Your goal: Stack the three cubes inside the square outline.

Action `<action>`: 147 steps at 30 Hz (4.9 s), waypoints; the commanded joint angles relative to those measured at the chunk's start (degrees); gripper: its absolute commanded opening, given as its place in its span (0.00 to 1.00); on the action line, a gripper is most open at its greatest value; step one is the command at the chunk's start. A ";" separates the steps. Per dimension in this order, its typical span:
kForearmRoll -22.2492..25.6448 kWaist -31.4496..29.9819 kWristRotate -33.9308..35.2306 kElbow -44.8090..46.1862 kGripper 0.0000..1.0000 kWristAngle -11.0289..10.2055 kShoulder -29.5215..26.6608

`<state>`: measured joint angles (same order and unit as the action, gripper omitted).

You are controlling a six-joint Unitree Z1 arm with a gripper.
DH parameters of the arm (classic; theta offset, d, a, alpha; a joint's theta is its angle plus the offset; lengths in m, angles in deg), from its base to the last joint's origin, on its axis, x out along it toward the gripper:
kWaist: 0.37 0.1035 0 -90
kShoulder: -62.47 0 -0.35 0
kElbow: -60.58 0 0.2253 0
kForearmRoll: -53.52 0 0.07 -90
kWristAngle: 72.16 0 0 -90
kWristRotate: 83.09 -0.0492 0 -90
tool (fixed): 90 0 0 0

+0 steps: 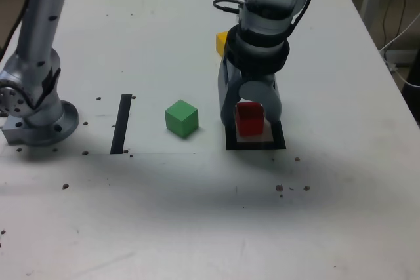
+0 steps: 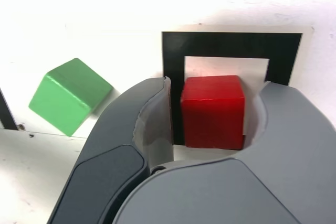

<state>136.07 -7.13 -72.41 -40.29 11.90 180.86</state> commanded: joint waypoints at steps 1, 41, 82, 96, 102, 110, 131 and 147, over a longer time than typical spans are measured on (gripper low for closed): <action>0.55 -0.08 -0.24 -0.33 0.99 0.04 -0.91; 11.60 34.04 -9.24 -7.36 0.99 -4.14 -3.52; 3.08 36.53 -12.54 -9.50 0.60 -0.86 6.91; 1.28 36.37 -13.28 -8.90 0.51 -0.32 7.25; 1.80 36.35 -13.99 -9.01 0.45 0.66 7.11; 2.33 35.29 -14.75 -9.69 0.27 2.40 4.98; 10.47 10.08 -6.42 -8.62 0.27 -3.19 -8.44; 5.35 1.62 0.38 -3.36 0.27 0.66 -5.45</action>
<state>141.52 -5.35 -72.23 -43.54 12.42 175.03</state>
